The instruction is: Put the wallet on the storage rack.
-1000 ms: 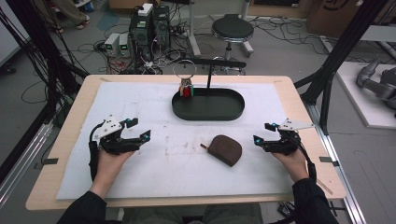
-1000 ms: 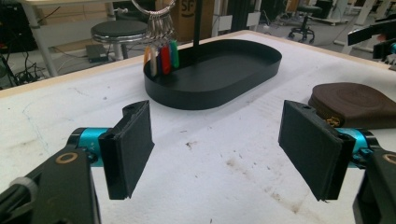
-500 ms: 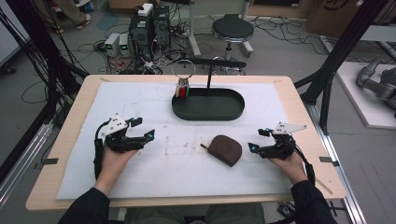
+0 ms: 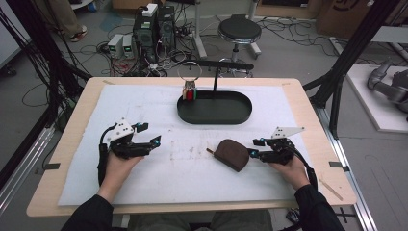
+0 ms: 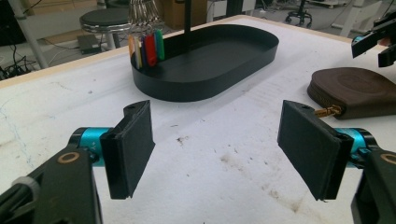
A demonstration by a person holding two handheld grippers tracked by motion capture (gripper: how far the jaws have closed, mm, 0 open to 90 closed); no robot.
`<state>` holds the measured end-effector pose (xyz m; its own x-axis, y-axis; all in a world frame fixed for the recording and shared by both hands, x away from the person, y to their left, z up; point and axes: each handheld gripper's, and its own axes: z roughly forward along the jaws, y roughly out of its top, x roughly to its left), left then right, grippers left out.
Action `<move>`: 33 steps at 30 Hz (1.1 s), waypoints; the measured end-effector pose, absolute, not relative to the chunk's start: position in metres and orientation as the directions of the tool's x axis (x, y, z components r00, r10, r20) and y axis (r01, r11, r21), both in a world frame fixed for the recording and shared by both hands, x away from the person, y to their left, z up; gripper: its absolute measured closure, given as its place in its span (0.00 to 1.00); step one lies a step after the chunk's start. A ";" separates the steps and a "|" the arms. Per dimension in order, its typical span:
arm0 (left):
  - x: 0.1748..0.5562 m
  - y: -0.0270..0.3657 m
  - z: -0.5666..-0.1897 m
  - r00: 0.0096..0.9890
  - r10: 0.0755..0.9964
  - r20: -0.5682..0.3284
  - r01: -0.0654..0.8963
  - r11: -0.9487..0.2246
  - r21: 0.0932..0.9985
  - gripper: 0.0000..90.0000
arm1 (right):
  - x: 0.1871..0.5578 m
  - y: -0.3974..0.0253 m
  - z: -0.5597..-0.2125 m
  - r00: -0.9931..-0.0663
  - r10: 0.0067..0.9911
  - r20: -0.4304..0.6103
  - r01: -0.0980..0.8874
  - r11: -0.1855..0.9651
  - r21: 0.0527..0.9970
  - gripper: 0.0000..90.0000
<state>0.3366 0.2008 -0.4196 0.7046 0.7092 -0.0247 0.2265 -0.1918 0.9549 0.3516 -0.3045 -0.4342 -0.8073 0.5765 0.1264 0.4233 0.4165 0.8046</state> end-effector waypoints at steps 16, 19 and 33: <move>0.335 0.198 -0.422 0.709 0.705 -0.007 0.231 -0.222 0.947 0.30 | 0.365 -0.298 -0.446 -0.762 0.570 0.307 0.570 0.365 0.736 0.66; 0.335 0.197 -0.422 0.713 0.701 -0.002 0.228 -0.229 0.946 0.30 | 0.365 -0.298 -0.446 -0.775 0.541 0.326 0.568 0.371 0.735 0.78; 0.334 0.194 -0.422 0.719 0.695 0.006 0.225 -0.241 0.944 0.30 | 0.360 -0.296 -0.435 -0.809 0.524 0.265 0.501 0.381 0.778 0.97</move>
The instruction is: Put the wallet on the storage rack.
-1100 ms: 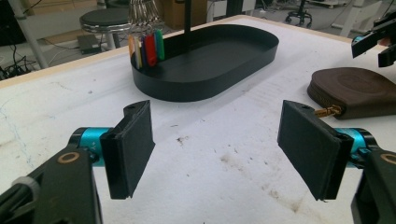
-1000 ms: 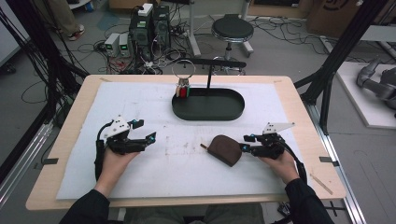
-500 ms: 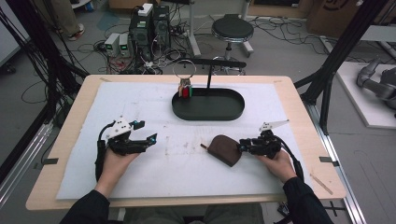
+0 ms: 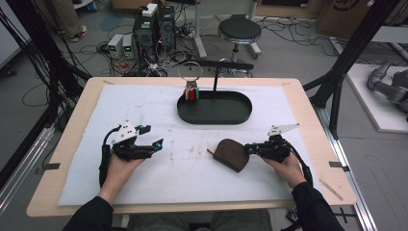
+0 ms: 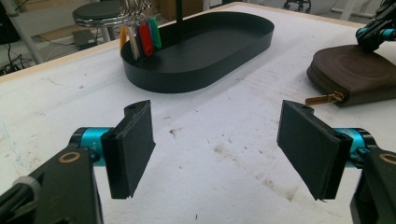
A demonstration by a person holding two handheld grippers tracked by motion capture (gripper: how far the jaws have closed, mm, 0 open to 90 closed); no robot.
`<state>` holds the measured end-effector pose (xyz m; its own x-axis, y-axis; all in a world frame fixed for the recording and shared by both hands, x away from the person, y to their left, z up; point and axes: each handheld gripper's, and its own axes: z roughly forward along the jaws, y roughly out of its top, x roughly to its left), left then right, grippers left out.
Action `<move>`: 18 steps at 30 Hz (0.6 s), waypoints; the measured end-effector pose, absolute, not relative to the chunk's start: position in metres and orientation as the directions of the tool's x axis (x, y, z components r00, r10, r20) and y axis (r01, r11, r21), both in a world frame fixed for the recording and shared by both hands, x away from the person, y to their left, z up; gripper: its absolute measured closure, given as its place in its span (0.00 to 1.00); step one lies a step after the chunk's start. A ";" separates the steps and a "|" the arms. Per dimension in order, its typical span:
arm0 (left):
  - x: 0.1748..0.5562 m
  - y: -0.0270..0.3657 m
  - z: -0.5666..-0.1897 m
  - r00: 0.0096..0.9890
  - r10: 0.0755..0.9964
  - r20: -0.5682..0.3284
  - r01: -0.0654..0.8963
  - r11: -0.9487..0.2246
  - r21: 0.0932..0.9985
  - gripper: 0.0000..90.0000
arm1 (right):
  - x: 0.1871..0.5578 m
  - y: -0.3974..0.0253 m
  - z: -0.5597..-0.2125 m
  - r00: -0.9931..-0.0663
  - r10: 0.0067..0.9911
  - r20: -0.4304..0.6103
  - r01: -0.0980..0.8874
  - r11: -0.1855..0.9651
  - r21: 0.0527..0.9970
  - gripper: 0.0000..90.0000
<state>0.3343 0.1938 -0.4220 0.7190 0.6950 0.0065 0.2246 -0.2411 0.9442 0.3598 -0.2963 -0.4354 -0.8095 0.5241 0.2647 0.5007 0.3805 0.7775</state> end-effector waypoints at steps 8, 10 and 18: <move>0.334 0.192 -0.421 0.731 0.682 0.000 0.216 -0.232 0.948 0.30 | 0.353 -0.288 -0.424 -0.844 0.485 0.228 0.435 0.372 0.820 0.98; 0.333 0.191 -0.420 0.738 0.675 -0.010 0.215 -0.222 0.951 0.30 | 0.351 -0.286 -0.422 -0.851 0.478 0.219 0.421 0.369 0.829 0.98; 0.333 0.176 -0.418 0.788 0.615 -0.030 0.206 -0.217 0.954 0.30 | 0.347 -0.282 -0.413 -0.869 0.461 0.181 0.367 0.354 0.860 0.99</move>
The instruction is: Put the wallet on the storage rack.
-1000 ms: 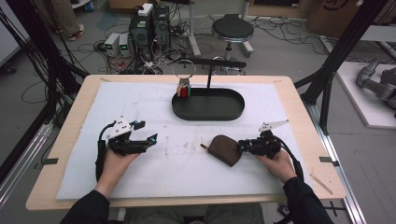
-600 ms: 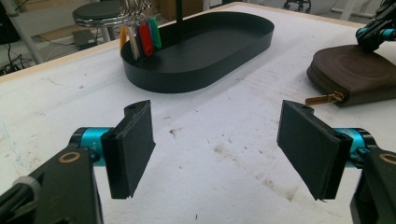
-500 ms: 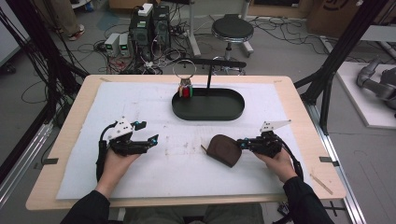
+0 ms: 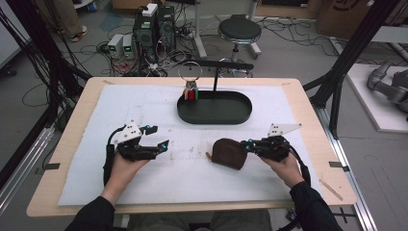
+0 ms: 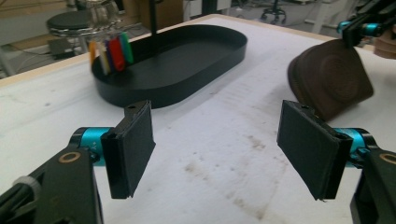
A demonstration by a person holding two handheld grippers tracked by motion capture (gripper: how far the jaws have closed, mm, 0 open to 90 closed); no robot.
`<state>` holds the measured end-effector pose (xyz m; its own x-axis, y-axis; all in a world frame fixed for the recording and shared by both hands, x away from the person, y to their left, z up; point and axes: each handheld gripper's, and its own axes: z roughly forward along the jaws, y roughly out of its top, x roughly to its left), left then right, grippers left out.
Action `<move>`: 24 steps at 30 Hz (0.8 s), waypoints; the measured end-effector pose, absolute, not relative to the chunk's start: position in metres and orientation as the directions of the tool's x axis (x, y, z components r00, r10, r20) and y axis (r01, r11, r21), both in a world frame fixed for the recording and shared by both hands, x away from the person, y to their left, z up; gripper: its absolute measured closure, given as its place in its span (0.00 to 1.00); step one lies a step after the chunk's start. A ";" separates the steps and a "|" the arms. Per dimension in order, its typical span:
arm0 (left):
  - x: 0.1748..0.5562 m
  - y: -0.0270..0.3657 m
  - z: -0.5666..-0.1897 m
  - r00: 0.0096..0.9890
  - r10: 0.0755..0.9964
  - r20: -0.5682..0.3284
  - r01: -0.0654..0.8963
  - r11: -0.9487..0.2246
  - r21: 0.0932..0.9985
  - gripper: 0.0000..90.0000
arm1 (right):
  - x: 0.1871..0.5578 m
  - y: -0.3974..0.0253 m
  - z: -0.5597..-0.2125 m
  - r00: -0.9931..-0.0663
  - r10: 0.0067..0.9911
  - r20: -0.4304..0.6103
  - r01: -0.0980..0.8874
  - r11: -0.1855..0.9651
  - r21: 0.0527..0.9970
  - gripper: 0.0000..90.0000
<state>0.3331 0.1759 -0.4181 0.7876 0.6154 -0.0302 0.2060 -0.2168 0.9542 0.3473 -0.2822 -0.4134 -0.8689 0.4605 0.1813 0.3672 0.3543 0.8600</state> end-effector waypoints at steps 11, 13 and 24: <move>0.339 0.130 -0.419 0.884 0.460 -0.089 0.220 -0.239 0.946 0.30 | 0.340 -0.271 -0.405 -0.908 0.396 0.136 0.291 0.364 0.885 0.99; 0.341 0.121 -0.419 0.893 0.437 -0.104 0.224 -0.231 0.947 0.30 | 0.339 -0.269 -0.404 -0.914 0.387 0.123 0.276 0.371 0.887 0.99; 0.355 0.080 -0.425 0.932 0.332 -0.145 0.240 -0.265 0.934 0.30 | 0.334 -0.268 -0.403 -0.931 0.352 0.098 0.241 0.389 0.889 0.99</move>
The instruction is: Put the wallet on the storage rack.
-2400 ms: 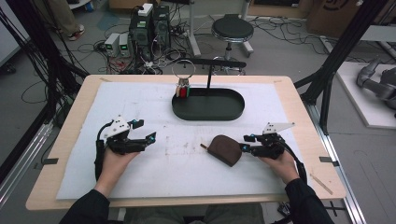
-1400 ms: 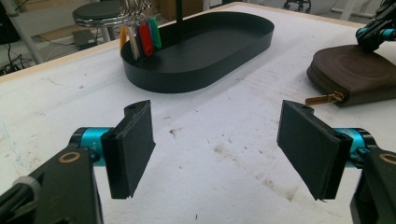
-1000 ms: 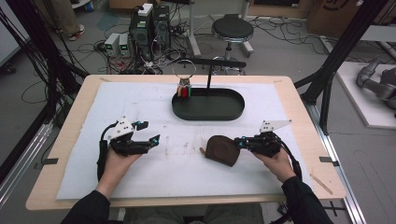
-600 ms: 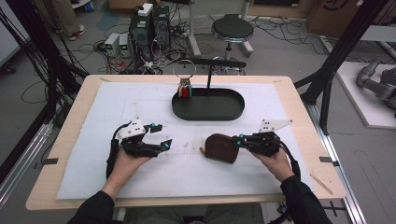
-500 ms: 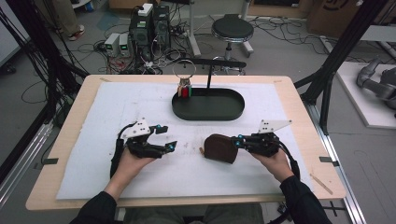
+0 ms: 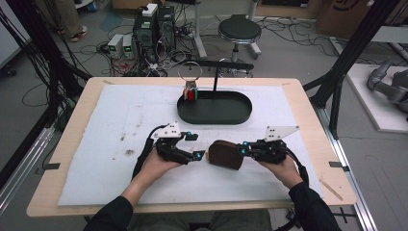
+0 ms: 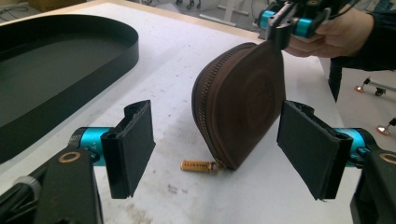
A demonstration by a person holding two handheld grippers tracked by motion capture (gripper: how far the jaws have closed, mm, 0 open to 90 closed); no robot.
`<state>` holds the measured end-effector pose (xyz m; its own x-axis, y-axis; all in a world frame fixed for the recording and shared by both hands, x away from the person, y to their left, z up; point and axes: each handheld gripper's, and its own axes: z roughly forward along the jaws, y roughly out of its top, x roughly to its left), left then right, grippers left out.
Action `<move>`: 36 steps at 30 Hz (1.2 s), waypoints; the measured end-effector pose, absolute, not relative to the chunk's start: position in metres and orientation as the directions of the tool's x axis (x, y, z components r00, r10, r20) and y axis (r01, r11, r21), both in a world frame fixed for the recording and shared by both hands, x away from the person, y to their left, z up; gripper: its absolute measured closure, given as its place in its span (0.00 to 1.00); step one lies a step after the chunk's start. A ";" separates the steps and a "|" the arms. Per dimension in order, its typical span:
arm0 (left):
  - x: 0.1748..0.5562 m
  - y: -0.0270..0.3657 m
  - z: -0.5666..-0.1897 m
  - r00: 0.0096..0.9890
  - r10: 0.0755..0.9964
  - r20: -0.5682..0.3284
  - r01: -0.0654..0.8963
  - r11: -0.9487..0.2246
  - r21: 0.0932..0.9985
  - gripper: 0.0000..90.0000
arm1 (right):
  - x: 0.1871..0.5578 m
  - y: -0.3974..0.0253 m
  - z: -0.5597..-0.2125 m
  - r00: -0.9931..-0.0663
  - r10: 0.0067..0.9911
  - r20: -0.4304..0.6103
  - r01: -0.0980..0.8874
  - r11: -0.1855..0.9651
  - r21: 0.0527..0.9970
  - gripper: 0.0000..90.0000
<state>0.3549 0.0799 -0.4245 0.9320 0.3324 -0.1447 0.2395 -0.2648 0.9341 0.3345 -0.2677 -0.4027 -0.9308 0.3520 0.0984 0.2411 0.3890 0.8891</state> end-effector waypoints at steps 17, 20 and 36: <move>0.370 0.042 -0.440 0.960 0.243 -0.141 0.219 -0.336 0.916 0.47 | 0.330 -0.267 -0.402 -0.944 0.322 0.074 0.210 0.412 0.887 0.98; 0.371 0.040 -0.441 0.961 0.235 -0.148 0.223 -0.332 0.916 0.46 | 0.330 -0.268 -0.402 -0.945 0.316 0.078 0.211 0.411 0.887 0.98; 0.366 0.038 -0.438 0.974 0.211 -0.085 0.158 -0.360 0.920 0.66 | 0.333 -0.273 -0.404 -0.958 0.270 0.093 0.204 0.416 0.886 0.76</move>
<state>0.3656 0.0385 -0.4378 0.9739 0.2105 -0.0847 0.1577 -0.3596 0.9197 0.3327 -0.2728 -0.4043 -0.9583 0.2702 0.0935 0.2038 0.4165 0.8860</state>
